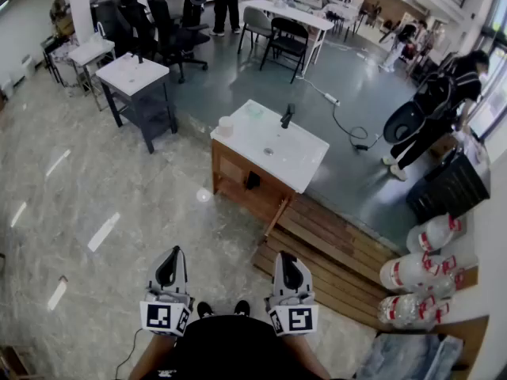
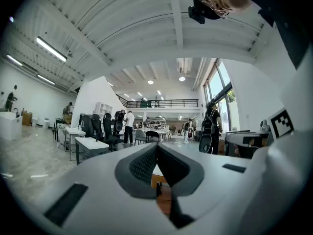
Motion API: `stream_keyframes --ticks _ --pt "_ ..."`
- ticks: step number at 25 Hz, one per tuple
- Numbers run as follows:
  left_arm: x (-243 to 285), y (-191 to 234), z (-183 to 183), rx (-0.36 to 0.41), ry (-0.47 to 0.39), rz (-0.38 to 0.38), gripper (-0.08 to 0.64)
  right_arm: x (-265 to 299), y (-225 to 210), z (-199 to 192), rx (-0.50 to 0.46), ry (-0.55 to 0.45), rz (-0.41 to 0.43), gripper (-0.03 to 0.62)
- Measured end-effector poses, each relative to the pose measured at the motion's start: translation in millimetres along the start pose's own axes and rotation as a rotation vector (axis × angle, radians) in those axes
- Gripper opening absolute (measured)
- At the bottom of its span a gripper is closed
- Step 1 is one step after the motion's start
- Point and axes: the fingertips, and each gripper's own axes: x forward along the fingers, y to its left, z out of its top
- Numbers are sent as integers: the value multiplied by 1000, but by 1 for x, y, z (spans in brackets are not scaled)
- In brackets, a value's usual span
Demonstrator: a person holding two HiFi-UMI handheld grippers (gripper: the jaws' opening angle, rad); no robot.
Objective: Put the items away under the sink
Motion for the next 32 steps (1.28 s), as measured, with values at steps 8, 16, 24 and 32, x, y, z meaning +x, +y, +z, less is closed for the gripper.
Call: stream_keyframes --ticks 8,16,24,32 --pt "-2 3 0 1 -8 3 6 0 3 0 1 -5 1 9" --pt "-1 -1 -7 -1 4 -10 6 -2 -3 -13 16 36 -25 11" --pt "-1 -2 -9 -3 4 -13 6 -1 -1 -13 21 31 -10 69" --pt "-3 0 -11 -3 7 -13 6 0 2 -13 33 19 0 224"
